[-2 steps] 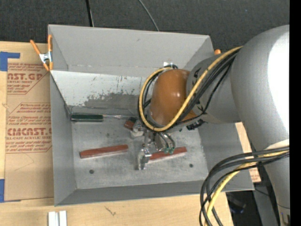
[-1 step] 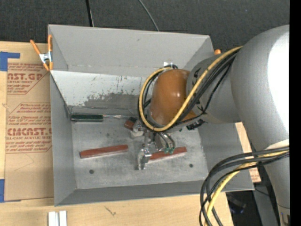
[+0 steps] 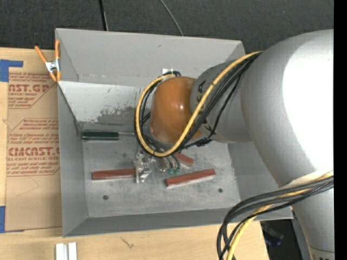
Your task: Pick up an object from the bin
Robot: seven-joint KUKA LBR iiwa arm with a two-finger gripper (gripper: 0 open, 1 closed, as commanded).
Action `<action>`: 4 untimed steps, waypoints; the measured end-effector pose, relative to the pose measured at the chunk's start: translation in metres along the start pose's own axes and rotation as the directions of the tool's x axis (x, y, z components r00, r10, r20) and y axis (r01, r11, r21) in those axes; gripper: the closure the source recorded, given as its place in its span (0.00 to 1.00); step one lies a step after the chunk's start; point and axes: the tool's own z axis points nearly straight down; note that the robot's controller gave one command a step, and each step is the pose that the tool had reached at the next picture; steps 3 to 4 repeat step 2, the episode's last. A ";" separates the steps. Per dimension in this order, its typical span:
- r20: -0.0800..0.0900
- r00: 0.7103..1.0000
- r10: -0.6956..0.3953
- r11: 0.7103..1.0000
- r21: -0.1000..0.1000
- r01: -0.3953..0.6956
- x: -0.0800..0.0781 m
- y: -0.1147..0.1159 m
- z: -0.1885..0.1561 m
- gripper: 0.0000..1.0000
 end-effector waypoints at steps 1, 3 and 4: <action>0.000 1.000 0.000 1.000 0.000 0.000 0.000 0.000 0.000 1.00; -0.010 1.000 -0.012 1.000 0.003 0.012 -0.023 0.003 -0.127 1.00; -0.010 1.000 -0.012 1.000 0.003 0.012 -0.023 0.003 -0.127 1.00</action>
Offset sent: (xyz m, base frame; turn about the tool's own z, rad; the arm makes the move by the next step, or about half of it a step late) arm 0.0202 0.0048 0.1276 -0.0112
